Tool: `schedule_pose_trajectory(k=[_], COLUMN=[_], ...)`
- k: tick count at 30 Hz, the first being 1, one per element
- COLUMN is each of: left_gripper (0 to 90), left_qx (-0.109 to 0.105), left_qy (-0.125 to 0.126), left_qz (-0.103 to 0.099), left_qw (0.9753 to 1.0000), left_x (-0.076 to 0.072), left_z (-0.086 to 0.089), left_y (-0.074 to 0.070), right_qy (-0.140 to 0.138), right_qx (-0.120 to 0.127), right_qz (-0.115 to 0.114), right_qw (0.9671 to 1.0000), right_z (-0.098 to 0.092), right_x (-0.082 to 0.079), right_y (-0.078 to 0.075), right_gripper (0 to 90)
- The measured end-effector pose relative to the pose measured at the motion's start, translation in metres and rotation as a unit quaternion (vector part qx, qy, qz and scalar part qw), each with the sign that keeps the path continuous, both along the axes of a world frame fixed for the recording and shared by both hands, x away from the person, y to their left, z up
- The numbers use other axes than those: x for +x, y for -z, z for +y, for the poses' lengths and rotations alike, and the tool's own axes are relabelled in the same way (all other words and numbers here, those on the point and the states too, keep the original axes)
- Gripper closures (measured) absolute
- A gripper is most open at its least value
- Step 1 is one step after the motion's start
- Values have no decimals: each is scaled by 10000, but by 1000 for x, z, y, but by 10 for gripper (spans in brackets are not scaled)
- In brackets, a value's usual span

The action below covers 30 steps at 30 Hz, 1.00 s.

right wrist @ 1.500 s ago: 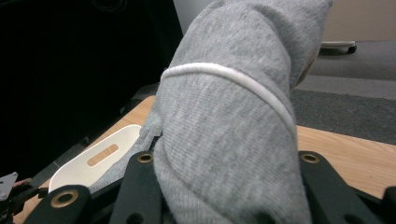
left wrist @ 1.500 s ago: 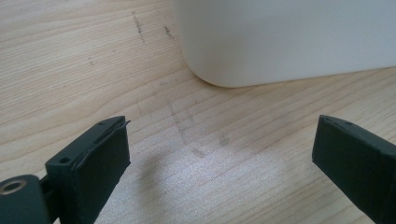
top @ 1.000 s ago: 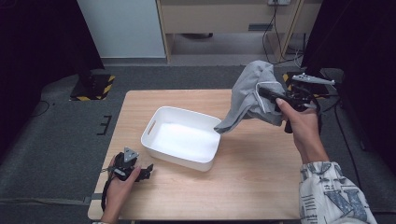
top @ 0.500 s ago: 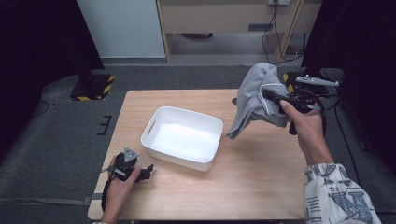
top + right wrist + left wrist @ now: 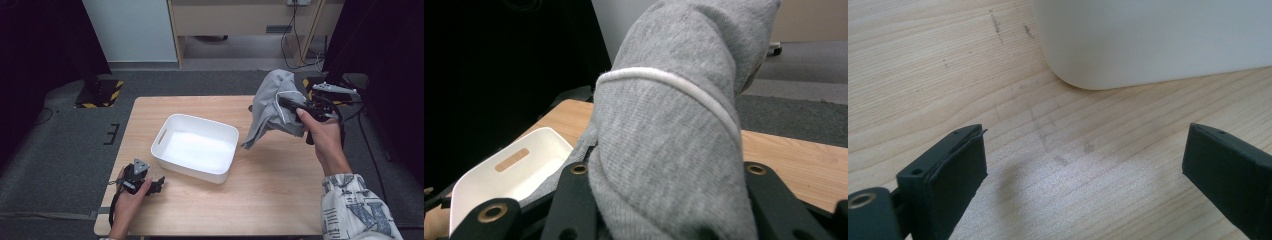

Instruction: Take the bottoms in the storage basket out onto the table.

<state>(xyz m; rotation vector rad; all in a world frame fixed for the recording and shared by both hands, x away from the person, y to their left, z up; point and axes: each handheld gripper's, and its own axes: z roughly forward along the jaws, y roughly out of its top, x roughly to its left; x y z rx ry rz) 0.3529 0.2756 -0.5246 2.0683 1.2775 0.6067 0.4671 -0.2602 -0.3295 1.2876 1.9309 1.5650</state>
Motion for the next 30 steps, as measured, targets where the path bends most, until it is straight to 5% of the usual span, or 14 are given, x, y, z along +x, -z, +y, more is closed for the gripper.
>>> schedule_pose_trajectory(k=[13,23,30], left_gripper=[32,33,32], left_qx=[46,55,50], left_qy=[-4,2,-9], left_qz=[28,36,31], left_qw=[10000,10000,10000], left_x=[1,1,1], left_z=[0,-1,0], left_y=[1,2,2], right_qy=[96,236,330], right_qx=[-171,-360,-549], right_qz=[97,385,563], right_qw=[9998,9983,9964], right_z=[-10,-17,-14], right_x=[4,9,13], right_y=[7,39,75], right_gripper=[614,613,610])
